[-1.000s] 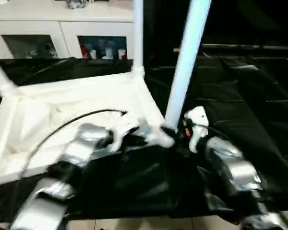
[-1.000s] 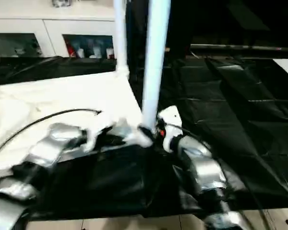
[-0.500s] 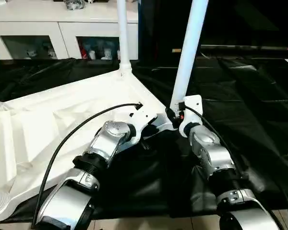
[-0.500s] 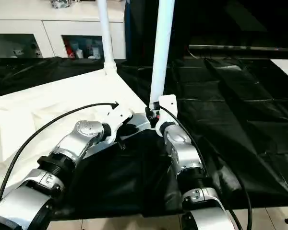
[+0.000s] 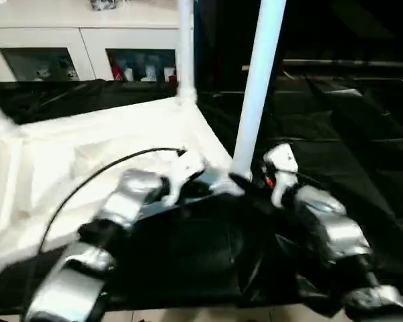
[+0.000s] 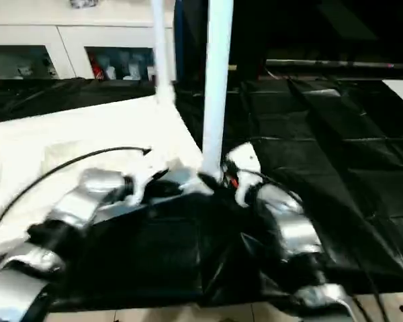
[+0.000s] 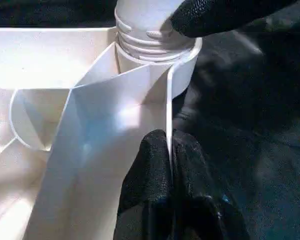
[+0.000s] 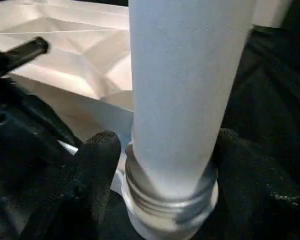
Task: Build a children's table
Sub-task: Rotate leg to tighten
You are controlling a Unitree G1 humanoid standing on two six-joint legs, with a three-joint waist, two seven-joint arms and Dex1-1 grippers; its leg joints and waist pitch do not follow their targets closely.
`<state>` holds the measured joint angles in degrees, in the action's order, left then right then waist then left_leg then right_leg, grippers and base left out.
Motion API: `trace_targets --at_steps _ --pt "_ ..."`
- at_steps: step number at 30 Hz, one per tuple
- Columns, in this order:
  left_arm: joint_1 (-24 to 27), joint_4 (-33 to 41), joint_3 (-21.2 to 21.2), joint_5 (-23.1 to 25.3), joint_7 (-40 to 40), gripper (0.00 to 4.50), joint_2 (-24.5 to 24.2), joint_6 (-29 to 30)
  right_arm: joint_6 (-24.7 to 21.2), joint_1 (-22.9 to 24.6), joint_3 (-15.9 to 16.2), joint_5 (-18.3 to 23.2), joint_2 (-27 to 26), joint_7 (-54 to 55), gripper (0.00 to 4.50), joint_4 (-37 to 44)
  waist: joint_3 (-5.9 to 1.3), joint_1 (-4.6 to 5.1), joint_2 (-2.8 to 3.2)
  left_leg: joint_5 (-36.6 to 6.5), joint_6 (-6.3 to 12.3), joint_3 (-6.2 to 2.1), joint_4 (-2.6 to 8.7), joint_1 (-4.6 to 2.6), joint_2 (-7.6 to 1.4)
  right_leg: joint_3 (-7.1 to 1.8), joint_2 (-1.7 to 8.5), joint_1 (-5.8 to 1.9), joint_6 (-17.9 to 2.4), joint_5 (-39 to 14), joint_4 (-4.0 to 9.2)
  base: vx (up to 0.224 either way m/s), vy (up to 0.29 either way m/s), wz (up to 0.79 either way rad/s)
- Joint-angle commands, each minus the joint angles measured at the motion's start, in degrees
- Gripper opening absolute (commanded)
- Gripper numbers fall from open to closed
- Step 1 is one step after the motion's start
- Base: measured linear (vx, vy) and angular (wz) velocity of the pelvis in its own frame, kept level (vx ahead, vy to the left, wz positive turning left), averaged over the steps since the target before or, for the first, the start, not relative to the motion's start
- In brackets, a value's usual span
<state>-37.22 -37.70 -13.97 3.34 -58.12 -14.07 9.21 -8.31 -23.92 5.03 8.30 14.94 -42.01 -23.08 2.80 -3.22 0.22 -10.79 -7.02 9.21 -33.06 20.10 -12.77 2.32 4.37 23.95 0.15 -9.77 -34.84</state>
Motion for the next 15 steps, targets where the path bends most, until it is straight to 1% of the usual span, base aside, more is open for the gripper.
trace_targets --at_steps 1,3,4,5,6,8,9,10,12,15 --pt "1.2 2.9 -1.0 -3.3 -4.5 0.00 0.2 -1.4 -1.1 0.7 2.2 0.8 0.7 -3.7 3.16 2.7 -3.44 -0.04 -0.43 -11.9 3.35 1.07 3.62 0.53 0.53 -1.54 2.02 -3.51 -11.7 -14.2 4.58 0.000 0.000 0.00" --pt "2.7 5.6 -1.4 -4.6 -8.4 0.00 -1.4 -0.7 -1.6 1.1 2.9 1.0 2.1 -6.1 3.16 4.1 -3.46 -0.12 -0.38 -11.6 3.28 1.01 3.69 0.50 0.40 -1.57 2.05 -3.59 -11.8 -13.5 4.47 0.000 0.000 0.00" --pt "2.7 5.6 -1.4 -4.6 -8.4 0.00 -1.4 -0.7 -1.6 1.1 2.9 1.0 2.1 -6.1 3.16 4.1 -3.47 -0.09 -0.37 -11.7 3.34 1.06 3.67 0.47 0.33 -1.62 2.04 -3.53 -12.0 -13.0 4.38 0.000 0.000 0.00" --pt "3.6 7.2 -1.4 -5.2 -9.8 0.00 -2.3 -0.1 -2.2 1.3 3.4 1.6 2.9 -7.4 3.16 5.0 -3.46 0.02 -0.40 -11.4 3.43 1.12 3.65 0.55 0.45 -1.59 1.96 -3.51 -12.3 -12.5 4.37 0.000 0.000 0.00" --pt "3.8 7.5 -1.4 -5.2 -10.1 0.00 -2.6 0.1 -2.2 1.2 3.5 1.6 3.1 -7.7 3.16 5.1 -3.44 -0.10 -0.38 -11.7 3.38 1.12 3.65 0.44 0.37 -1.59 2.03 -3.48 -12.4 -12.7 4.35 0.000 0.000 0.00" --pt "4.1 7.8 -1.3 -5.2 -10.6 0.00 -2.9 0.2 -2.0 1.0 3.9 1.3 3.2 -8.3 3.16 4.7 -3.37 -0.20 -0.31 -11.7 3.17 1.19 3.65 0.33 0.38 -1.63 1.95 -3.34 -12.3 -13.1 4.40 0.000 0.000 0.00" --pt "4.1 7.8 -1.3 -5.2 -10.8 0.00 -3.0 0.2 -1.9 1.0 4.0 1.1 3.2 -8.5 3.16 4.6 -3.36 -0.19 -0.32 -11.7 3.05 1.17 3.69 0.37 0.41 -1.61 1.97 -3.39 -12.2 -13.3 4.39 0.000 0.000 0.00" --pt "4.2 7.9 -1.3 -5.2 -10.9 0.00 -3.1 0.3 -1.9 1.0 4.0 1.0 3.2 -8.6 2.81 4.6 -3.36 -0.22 -0.30 -11.8 2.94 1.16 3.71 0.37 0.41 -1.59 1.98 -3.41 -12.1 -13.6 4.40 0.000 0.000 0.00" --pt "4.3 8.1 -1.2 -5.2 -11.0 0.00 -3.4 0.4 -2.2 0.9 4.1 1.2 3.2 -9.4 2.81 4.4 -3.42 -0.23 -0.65 -11.3 2.94 1.18 3.67 0.46 0.45 -1.62 2.01 -3.49 -11.8 -13.5 4.37 0.000 0.000 0.00" --pt "4.5 8.7 -1.2 -5.3 -11.2 0.00 -3.6 0.8 -2.3 1.1 4.4 1.1 3.2 -9.6 2.40 4.4 -3.46 -0.27 -0.53 -10.8 3.01 1.20 3.60 0.41 0.45 -1.62 2.01 -3.45 -11.8 -13.2 4.30 0.000 0.000 0.00"
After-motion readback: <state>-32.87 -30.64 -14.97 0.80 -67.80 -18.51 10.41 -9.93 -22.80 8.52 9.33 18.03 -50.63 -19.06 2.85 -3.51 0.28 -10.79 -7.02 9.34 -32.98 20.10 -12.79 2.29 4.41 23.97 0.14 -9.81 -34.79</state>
